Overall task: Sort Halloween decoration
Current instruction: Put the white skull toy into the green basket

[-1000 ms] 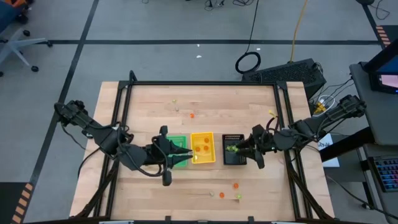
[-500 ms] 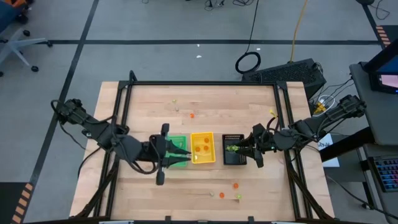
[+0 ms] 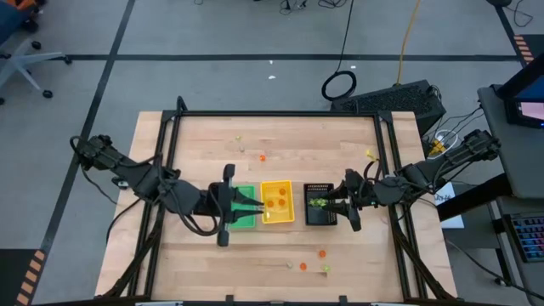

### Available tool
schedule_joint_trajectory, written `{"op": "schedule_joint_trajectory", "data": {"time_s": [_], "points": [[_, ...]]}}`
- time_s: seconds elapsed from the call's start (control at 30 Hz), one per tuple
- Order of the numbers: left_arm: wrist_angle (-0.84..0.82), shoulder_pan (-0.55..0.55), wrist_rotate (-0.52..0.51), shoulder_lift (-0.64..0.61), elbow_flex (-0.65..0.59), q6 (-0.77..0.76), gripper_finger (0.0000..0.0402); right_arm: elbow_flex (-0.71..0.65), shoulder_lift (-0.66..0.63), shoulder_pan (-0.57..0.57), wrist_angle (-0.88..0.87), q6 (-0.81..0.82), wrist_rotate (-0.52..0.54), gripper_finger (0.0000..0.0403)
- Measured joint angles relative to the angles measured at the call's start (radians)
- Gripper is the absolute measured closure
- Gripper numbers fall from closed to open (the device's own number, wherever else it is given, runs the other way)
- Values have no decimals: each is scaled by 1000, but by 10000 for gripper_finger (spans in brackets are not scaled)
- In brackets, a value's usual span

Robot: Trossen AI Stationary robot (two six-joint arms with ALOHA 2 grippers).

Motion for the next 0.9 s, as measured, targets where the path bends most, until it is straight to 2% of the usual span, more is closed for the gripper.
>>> {"op": "schedule_joint_trajectory", "data": {"time_s": [0.27,0.63,0.9], "points": [[-28,28,-3,0,0,107,356,0,0,0,-1,-76,-3,241],[-28,32,-6,0,0,352,356,0,0,0,-6,-83,-3,241],[-28,32,-6,0,0,377,356,0,0,0,-5,-83,-4,241]]}}
